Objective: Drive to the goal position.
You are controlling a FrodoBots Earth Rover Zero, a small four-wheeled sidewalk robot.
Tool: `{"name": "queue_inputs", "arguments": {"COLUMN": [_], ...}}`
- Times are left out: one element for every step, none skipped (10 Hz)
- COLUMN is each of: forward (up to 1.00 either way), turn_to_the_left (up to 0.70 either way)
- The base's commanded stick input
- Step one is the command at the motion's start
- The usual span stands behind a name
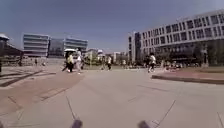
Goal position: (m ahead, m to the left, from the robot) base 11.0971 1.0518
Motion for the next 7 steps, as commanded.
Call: {"name": "queue_inputs", "arguments": {"forward": [0.7,0.7,0.7,0.7,0.7,0.7,0.7], "turn_to_the_left": [0.0,0.0,0.0,0.0,0.0,0.0,0.0]}}
